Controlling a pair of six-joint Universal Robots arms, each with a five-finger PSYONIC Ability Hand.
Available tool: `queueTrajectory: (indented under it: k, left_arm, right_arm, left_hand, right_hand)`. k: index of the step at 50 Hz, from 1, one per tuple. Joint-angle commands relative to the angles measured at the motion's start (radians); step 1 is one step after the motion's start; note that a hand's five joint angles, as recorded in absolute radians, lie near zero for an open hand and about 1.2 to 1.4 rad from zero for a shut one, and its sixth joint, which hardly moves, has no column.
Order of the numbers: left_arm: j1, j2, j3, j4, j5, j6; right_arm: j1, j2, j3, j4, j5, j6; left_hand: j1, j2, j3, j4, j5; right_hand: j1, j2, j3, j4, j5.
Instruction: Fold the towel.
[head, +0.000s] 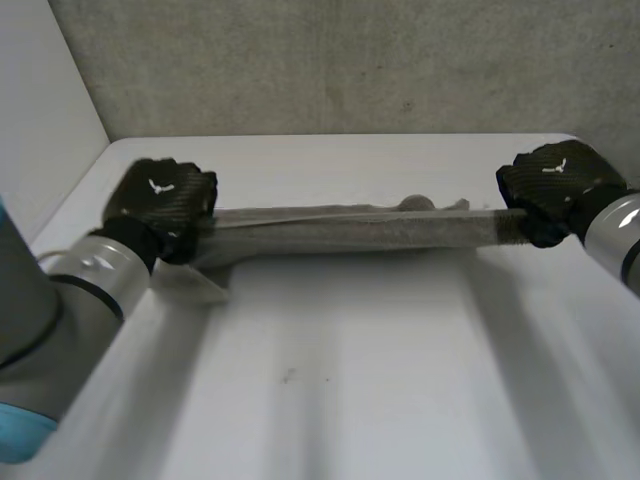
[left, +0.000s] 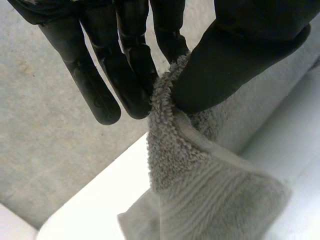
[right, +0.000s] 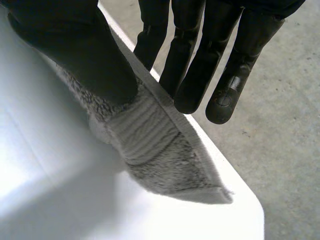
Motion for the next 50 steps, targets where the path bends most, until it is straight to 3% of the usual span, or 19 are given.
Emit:
queueTrajectory:
  k: [1,7,11,18,21,25,26,28,29,30,31,32,33,34,35,38,45,48,50]
  left_arm:
    - [0.071,-0.080,0.096,-0.260,0.000,0.061]
    - [0.100,-0.285,0.157,-0.383,0.001,0.084]
    - [0.105,-0.387,0.199,-0.385,0.000,0.086]
    - [0.134,-0.538,0.348,-0.322,-0.002,0.088]
    - [0.134,-0.553,0.424,-0.205,0.000,0.086]
    - [0.131,-0.530,0.493,0.061,0.024,0.086]
    - [0.131,-0.530,0.493,0.062,0.024,0.086]
    - [0.133,-0.484,0.521,0.291,0.081,0.080]
    - [0.133,-0.484,0.521,0.292,0.081,0.080]
    - [0.133,-0.461,0.524,0.415,0.110,0.072]
    - [0.122,-0.440,0.524,0.541,0.122,0.072]
    - [0.122,-0.439,0.524,0.542,0.122,0.072]
    - [0.117,-0.417,0.520,0.656,0.118,0.069]
    - [0.114,-0.395,0.507,0.756,0.113,0.065]
    - [0.114,-0.395,0.507,0.757,0.113,0.065]
    - [0.110,-0.363,0.458,0.855,0.105,0.046]
    - [0.119,-0.329,0.329,0.711,0.098,-0.023]
    - [0.136,-0.318,0.254,0.534,0.104,-0.044]
    - [0.150,-0.323,0.184,0.345,0.110,-0.046]
  right_arm:
    - [0.004,0.052,-0.084,0.191,-0.004,-0.096]
    - [0.067,0.233,-0.119,0.234,0.027,-0.194]
    - [0.096,0.379,-0.178,0.233,0.082,-0.226]
    - [0.125,0.499,-0.345,0.161,0.122,-0.202]
    - [0.130,0.525,-0.439,0.068,0.123,-0.156]
    - [0.130,0.530,-0.524,-0.031,0.128,-0.105]
    - [0.130,0.527,-0.566,-0.089,0.139,-0.084]
    - [0.130,0.519,-0.604,-0.166,0.162,-0.060]
    - [0.132,0.500,-0.626,-0.263,0.191,-0.035]
    - [0.133,0.461,-0.627,-0.380,0.218,-0.005]
    - [0.133,0.461,-0.627,-0.381,0.218,-0.005]
    - [0.132,0.414,-0.602,-0.510,0.235,0.024]
    - [0.132,0.365,-0.561,-0.639,0.238,0.039]
    - [0.132,0.364,-0.561,-0.640,0.238,0.039]
    - [0.132,0.320,-0.512,-0.745,0.243,0.045]
    - [0.130,0.250,-0.426,-0.821,0.231,0.044]
    - [0.121,0.213,-0.289,-0.683,0.119,0.046]
    - [0.121,0.211,-0.220,-0.547,0.048,0.044]
    - [0.121,0.211,-0.192,-0.471,0.031,0.042]
  left_hand:
    - [0.222,0.179,0.181,0.180,0.191]
    - [0.222,0.179,0.181,0.180,0.191]
    - [0.222,0.179,0.181,0.180,0.191]
    - [0.222,0.179,0.181,0.180,0.191]
    - [0.222,0.179,0.181,0.180,0.191]
    - [0.222,0.179,0.181,0.180,0.191]
    - [0.222,0.179,0.181,0.180,0.191]
    - [0.222,0.179,0.181,0.180,0.191]
    - [0.222,0.179,0.181,0.180,0.191]
    - [0.222,0.179,0.181,0.180,0.191]
    - [0.222,0.179,0.181,0.180,0.191]
    - [0.222,0.179,0.181,0.180,0.191]
    - [0.222,0.179,0.181,0.180,0.191]
    - [0.222,0.179,0.181,0.180,0.191]
    - [0.222,0.179,0.181,0.180,0.191]
    - [0.222,0.179,0.181,0.180,0.191]
    - [0.222,0.179,0.181,0.180,0.191]
    - [0.222,0.179,0.181,0.180,0.191]
    - [0.222,0.179,0.181,0.180,0.191]
  right_hand:
    - [0.448,0.230,0.206,0.203,0.234]
    - [0.448,0.230,0.206,0.203,0.234]
    - [0.448,0.230,0.206,0.203,0.234]
    - [0.448,0.230,0.206,0.203,0.234]
    - [0.448,0.230,0.206,0.203,0.234]
    - [0.448,0.230,0.206,0.203,0.234]
    - [0.448,0.230,0.206,0.203,0.234]
    - [0.448,0.230,0.206,0.203,0.234]
    - [0.448,0.230,0.206,0.203,0.234]
    - [0.448,0.230,0.206,0.203,0.234]
    - [0.448,0.230,0.206,0.203,0.234]
    - [0.448,0.230,0.206,0.203,0.234]
    - [0.448,0.230,0.206,0.203,0.234]
    - [0.448,0.230,0.206,0.203,0.234]
    - [0.448,0.230,0.206,0.203,0.234]
    - [0.448,0.230,0.206,0.203,0.234]
    - [0.448,0.230,0.206,0.203,0.234]
    - [0.448,0.230,0.206,0.203,0.234]
    - [0.448,0.230,0.206,0.203,0.234]
